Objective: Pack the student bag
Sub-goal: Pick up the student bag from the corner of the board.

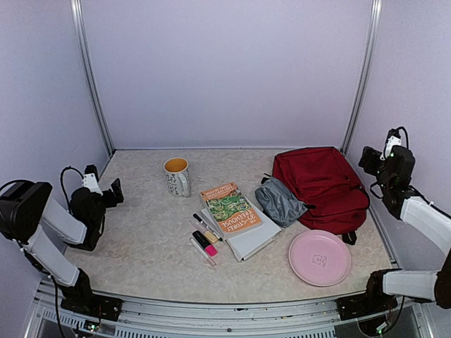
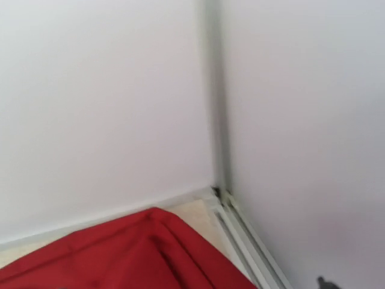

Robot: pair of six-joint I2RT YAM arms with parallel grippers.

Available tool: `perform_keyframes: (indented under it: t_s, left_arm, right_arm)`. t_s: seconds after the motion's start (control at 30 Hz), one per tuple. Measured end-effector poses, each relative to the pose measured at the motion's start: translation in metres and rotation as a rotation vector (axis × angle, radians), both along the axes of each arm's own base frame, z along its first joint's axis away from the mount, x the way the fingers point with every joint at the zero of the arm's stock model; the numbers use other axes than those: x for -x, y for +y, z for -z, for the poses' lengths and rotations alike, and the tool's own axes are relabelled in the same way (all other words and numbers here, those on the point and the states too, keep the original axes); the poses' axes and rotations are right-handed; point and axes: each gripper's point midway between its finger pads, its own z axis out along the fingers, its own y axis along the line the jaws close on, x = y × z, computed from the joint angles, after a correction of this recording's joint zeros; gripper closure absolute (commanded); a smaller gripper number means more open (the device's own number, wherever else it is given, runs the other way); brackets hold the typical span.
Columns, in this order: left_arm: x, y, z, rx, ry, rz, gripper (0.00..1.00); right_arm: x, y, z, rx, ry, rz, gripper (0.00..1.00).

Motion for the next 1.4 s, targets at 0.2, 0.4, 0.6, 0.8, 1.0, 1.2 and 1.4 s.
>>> perform_keyframes:
  t_s: [0.2, 0.4, 0.6, 0.8, 1.0, 1.2, 1.4]
  left_arm:
    - [0.000, -0.001, 0.000, 0.001, 0.000, 0.008, 0.01]
    - [-0.001, -0.001, 0.000, 0.000, 0.000, 0.012, 0.01]
    - [-0.024, -0.014, -0.039, -0.004, 0.010, 0.006, 0.01]
    - [-0.004, -0.030, -0.162, 0.121, -0.238, 0.037, 0.01]
    - [0.025, -0.101, -0.265, 0.173, -0.363, 0.269, 0.02]
    - [0.060, -0.168, -0.309, 0.114, -0.369, 0.520, 0.02]
    - [0.083, -0.216, -0.300, 0.009, -0.300, 0.726, 0.02]
  right_arm:
    - [0.026, -0.034, 0.091, -0.182, 0.321, 0.139, 0.00]
    - [0.047, -0.049, 0.189, -0.448, 0.605, 0.186, 0.04]
    - [0.042, -0.017, 0.219, -0.600, 0.690, 0.043, 0.32]
    - [0.032, -0.004, 0.208, -0.608, 0.669, -0.061, 1.00]
    - [0.008, 0.000, 0.155, -0.539, 0.594, -0.166, 1.00]
    - [-0.025, -0.005, 0.048, -0.389, 0.437, -0.251, 1.00]
    - [-0.044, 0.014, -0.091, -0.188, 0.216, -0.403, 1.00]
